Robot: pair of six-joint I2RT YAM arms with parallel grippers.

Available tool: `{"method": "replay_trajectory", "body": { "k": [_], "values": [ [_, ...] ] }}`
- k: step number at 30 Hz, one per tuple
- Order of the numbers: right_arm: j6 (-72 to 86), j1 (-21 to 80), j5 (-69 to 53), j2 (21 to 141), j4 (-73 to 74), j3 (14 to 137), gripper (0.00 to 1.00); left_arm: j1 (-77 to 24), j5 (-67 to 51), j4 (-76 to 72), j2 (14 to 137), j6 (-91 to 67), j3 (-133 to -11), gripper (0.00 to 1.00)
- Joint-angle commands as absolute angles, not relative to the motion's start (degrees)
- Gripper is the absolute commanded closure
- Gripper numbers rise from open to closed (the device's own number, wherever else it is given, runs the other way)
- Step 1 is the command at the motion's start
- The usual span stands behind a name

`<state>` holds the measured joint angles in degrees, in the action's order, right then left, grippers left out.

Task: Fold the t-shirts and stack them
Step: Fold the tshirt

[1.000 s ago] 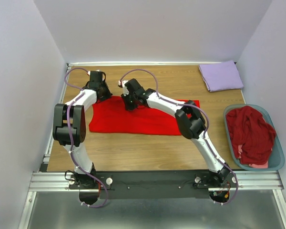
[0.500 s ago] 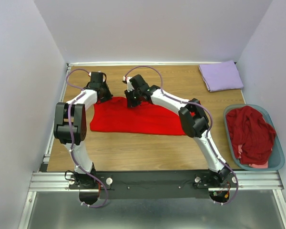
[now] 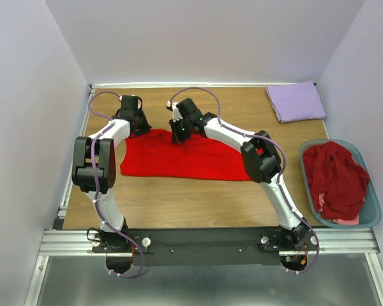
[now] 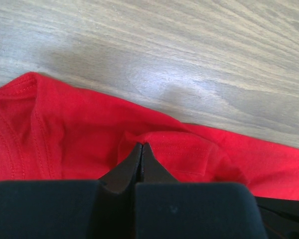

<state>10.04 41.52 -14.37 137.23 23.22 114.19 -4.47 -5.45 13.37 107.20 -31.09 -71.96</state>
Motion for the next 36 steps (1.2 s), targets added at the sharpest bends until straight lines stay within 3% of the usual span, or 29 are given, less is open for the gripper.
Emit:
{"method": "replay_trajectory", "body": {
  "k": [1, 18, 31, 36],
  "values": [
    [9.67, 41.66, -16.96, 133.34, 23.64, 112.77, 1.0, -4.22, -7.29, 14.15, 106.35, -29.8, -73.74, 1.0],
    [5.72, 41.66, -21.18, 122.7, 23.73, 100.12, 1.0, -4.13, -6.24, 21.53, 100.28, -25.05, -69.7, 1.0],
    [4.13, 41.66, -23.55, 123.13, 23.73, 95.54, 1.0, -4.22, -4.57, 28.03, 99.4, -21.89, -69.08, 1.0],
    [3.78, 41.66, -23.99, 123.57, 23.73, 95.19, 0.99, -4.39, -4.13, 28.74, 100.11, -21.62, -68.03, 0.96]
  ]
}}
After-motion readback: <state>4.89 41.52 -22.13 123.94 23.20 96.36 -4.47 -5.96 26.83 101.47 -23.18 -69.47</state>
